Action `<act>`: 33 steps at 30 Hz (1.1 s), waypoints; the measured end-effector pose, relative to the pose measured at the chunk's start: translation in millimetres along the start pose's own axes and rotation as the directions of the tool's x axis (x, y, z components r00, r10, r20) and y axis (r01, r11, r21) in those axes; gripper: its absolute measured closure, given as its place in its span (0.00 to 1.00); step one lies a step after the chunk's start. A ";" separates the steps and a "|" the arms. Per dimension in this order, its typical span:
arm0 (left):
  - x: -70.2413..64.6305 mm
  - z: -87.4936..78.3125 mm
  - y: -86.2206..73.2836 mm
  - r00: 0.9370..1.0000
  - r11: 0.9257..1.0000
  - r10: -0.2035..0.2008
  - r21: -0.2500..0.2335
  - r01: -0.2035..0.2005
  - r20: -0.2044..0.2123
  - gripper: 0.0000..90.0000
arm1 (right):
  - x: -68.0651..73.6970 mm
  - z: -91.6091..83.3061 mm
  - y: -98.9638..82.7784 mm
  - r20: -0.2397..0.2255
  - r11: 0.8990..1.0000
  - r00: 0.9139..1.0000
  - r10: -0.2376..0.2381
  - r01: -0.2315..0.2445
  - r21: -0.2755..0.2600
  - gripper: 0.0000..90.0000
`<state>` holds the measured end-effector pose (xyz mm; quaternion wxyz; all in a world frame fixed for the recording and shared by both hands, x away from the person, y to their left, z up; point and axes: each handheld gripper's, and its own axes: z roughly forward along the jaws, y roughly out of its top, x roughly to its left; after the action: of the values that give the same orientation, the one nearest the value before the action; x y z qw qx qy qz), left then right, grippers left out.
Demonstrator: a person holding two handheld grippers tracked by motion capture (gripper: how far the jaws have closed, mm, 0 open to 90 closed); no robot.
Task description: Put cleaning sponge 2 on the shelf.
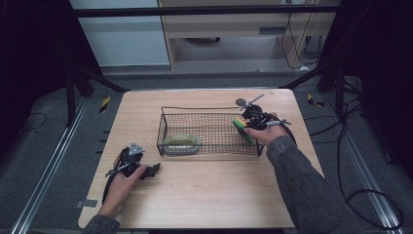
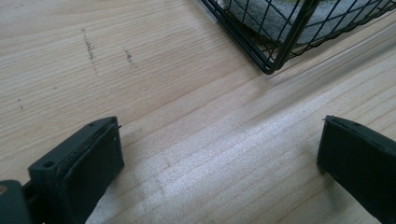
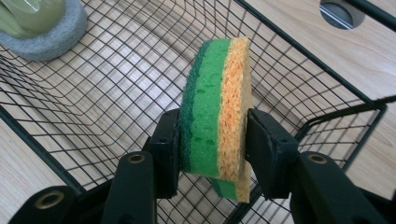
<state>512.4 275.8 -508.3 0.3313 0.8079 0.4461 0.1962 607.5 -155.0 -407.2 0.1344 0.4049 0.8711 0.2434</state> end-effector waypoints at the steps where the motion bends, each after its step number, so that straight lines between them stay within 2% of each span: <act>1: 0.0 0.0 0.0 1.000 1.000 0.000 0.000 0.000 0.000 0.00 | 0.9 0.4 0.8 -0.001 1.000 1.000 0.000 0.000 0.001 0.62; 12: 0.0 0.2 0.1 1.000 1.000 0.000 0.000 0.000 0.001 0.00 | 8.4 4.5 4.3 -0.016 1.000 1.000 0.008 -0.007 0.012 0.57; 17: 0.1 0.2 0.2 1.000 1.000 0.001 0.000 -0.001 0.001 0.00 | 12.8 9.3 5.0 -0.033 0.999 0.999 0.014 -0.013 0.035 0.50; 26: 0.1 0.2 0.2 1.000 1.000 0.001 0.000 -0.001 0.001 0.00 | 20.8 9.5 9.1 -0.055 1.000 0.998 0.012 -0.011 0.024 0.41; 31: 0.1 0.3 0.2 1.000 1.000 0.001 0.000 -0.001 0.001 0.00 | 25.2 8.2 11.2 -0.054 1.000 0.998 0.013 -0.012 0.008 0.29; 33: 0.1 0.4 0.3 1.000 1.000 0.002 -0.001 -0.002 0.002 0.00 | 26.6 4.8 11.5 -0.033 1.000 0.999 0.007 -0.007 -0.012 0.23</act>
<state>512.9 275.7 -508.3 0.3317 0.8084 0.4450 0.1959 599.9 -126.6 -406.1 0.1215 0.4029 0.8704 0.2557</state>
